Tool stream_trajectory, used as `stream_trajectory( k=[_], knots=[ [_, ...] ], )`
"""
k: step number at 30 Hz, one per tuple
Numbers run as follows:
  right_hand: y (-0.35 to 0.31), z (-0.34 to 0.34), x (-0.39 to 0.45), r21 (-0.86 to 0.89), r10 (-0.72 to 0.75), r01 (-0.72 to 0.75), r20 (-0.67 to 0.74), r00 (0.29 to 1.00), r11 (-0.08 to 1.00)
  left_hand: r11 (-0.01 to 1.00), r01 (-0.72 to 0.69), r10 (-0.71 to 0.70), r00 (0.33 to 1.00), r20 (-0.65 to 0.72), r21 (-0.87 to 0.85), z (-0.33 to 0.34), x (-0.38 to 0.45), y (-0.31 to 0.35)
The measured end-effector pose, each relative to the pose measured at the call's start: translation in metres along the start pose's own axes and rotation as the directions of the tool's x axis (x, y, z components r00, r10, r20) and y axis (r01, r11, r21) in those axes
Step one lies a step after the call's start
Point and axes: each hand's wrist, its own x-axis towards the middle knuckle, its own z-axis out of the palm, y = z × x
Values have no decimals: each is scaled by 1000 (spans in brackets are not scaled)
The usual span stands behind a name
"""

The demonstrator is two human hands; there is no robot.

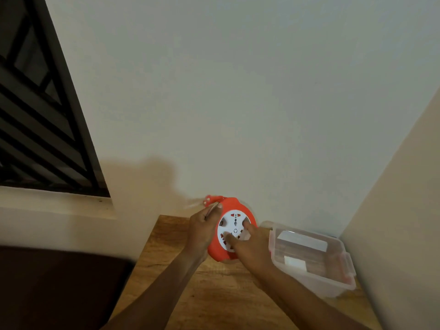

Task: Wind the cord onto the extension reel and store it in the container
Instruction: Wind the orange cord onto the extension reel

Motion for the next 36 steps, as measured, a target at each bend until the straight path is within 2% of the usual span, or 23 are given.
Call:
stream_trajectory(
  k=[2,3,4,5,6,7,8,9,10,16,20,25,28,31,36],
  knots=[
    [4,6,-7,4,8,-8,117,993,1000,1000,25,-25,999,34,5,-5,2,-1],
    [5,5,-10,-76,-23,35,159,987,997,999,53,-53,997,48,1,-8,3,-1],
    [5,2,-12,-237,-94,132,165,982,962,996,90,-90,995,51,-5,-11,3,-2],
    [4,-4,-12,-449,-228,276,158,961,850,992,127,-126,991,47,-9,-14,3,-3],
    [5,-11,-8,-634,-393,417,188,900,651,988,154,-153,987,45,-15,-17,4,-3],
    [4,-16,-4,-731,-512,534,293,808,424,986,168,-167,985,51,-20,-19,5,-3],
    [2,-22,1,-747,-558,624,425,713,229,984,174,-172,983,65,-24,-21,7,-2],
    [-1,-26,6,-721,-542,686,540,643,95,984,176,-173,981,84,-24,-23,7,-1],
    [-4,-30,10,-682,-497,731,626,601,25,985,174,-171,980,102,-19,-22,7,1],
    [-24,-39,25,-558,-367,808,804,469,-190,991,119,-127,980,156,55,-25,8,8],
    [-22,-32,22,-537,-276,764,842,463,-357,988,105,-123,977,176,110,-30,10,7],
    [-22,-24,19,-503,-251,724,864,436,-472,980,93,-128,971,202,177,-39,11,5],
    [-21,-18,20,-509,-268,704,861,433,-496,978,51,-94,974,206,204,-41,15,4],
    [-18,-12,20,-524,-276,717,851,446,-459,971,25,-79,972,220,237,-43,19,3],
    [-5,3,18,-580,-307,753,811,498,-311,967,67,-122,968,217,247,-54,21,-5]
  ],
)
